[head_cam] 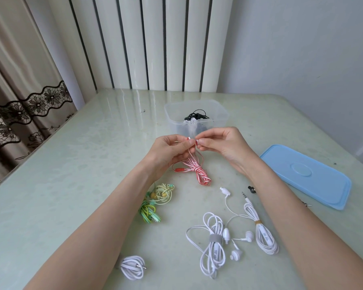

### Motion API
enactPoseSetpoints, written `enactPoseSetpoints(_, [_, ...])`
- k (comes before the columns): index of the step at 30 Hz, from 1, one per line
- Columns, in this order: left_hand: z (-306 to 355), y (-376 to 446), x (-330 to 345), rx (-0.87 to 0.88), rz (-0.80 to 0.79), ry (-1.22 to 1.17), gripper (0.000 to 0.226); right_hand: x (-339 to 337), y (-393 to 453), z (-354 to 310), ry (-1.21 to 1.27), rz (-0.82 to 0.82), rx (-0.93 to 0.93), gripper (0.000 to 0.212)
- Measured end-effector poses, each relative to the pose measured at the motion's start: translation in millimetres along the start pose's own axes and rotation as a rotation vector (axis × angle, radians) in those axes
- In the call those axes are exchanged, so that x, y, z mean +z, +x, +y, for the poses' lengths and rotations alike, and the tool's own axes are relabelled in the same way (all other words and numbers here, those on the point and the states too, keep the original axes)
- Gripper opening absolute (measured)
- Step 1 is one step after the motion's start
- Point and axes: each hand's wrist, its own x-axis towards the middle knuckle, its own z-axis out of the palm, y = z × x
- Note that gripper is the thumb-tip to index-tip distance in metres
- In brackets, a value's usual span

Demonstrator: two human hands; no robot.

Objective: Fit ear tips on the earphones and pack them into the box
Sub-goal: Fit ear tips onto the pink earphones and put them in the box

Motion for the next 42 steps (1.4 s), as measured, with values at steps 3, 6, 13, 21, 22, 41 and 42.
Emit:
enactPoseSetpoints(3, [0.3,0.1,-1.7,-0.037,-0.04,-0.03,0.008,-1.1,-1.0,-0.5,-0.021,-0.033,-0.026,0.018])
enactPoseSetpoints(6, [0.5,0.9,-2.7,-0.088,-0.081,-0.07,0.01,-2.3,-1.9,-0.8,-0.015,-0.062,-0.048,0.018])
enactPoseSetpoints(13, [1.1,0.2,-1.5,-0.138,-0.065,-0.141,0.012,-2.2,-1.7,0.7,0.055,-0.065,-0.021,0.013])
enactPoseSetpoints(21, [-3.1,0.9,0.4,0.014,0.122,0.111,0.011,-2.5,-0.4,-4.9,-0.531,-0.031,0.219,0.025])
enactPoseSetpoints(22, [-4.6,1.6,0.1,0.052,0.168,0.206,0.015,2.4,-1.5,-6.6,-0.719,-0.101,0.27,0.034])
enactPoseSetpoints(41, [-7.8,9.8,-5.7,0.165,0.589,0.183,0.023,-15.6,85.0,-113.6,-1.154,0.085,-0.276,0.019])
enactPoseSetpoints(42, [-7.2,10.4,-5.2,0.165,0.581,0.18,0.022,-15.9,93.9,-113.8,-1.192,0.076,-0.283,0.017])
